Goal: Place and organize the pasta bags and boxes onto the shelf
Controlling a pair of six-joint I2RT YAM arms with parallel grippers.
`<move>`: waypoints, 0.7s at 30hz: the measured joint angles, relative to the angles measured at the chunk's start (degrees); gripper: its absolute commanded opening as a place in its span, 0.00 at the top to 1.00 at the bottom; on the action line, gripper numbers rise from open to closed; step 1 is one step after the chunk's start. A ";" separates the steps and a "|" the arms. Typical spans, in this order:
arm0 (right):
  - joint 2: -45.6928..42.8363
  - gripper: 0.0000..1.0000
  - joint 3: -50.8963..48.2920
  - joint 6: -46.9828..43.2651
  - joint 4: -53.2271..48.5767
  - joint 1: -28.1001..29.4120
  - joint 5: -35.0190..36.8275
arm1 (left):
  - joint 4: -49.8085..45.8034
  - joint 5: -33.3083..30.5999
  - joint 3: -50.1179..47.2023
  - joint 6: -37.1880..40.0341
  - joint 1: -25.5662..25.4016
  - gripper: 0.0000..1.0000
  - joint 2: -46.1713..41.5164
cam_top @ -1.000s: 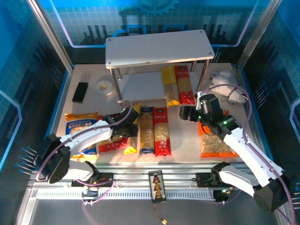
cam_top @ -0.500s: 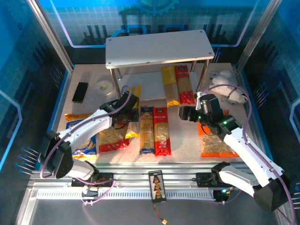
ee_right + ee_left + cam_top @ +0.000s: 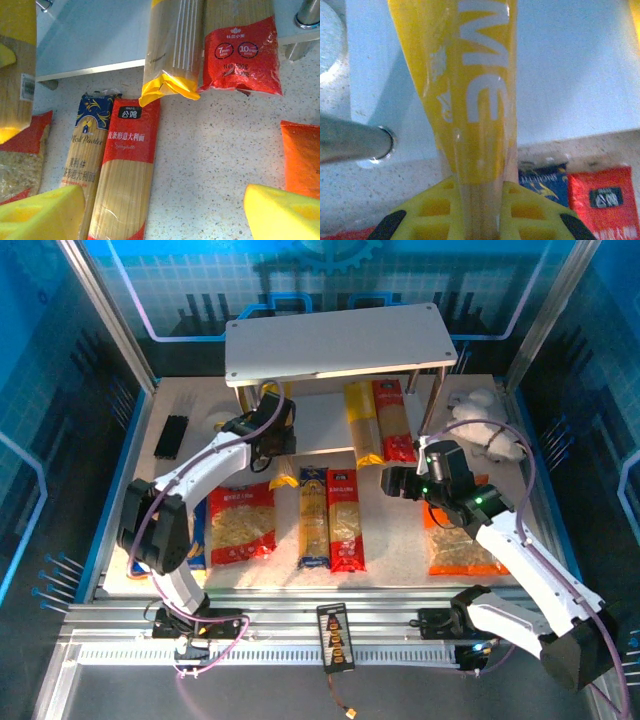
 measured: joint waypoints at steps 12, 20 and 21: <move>1.14 0.16 0.00 -0.02 0.09 0.09 0.00 | -0.59 -3.23 7.82 1.27 0.81 1.00 10.34; 1.84 0.16 0.00 -0.24 0.09 0.09 0.00 | -0.81 -3.80 10.23 1.73 1.51 1.00 12.39; 1.86 0.16 0.00 -0.26 0.07 0.09 0.00 | -0.87 -3.82 10.29 1.75 1.51 1.00 12.46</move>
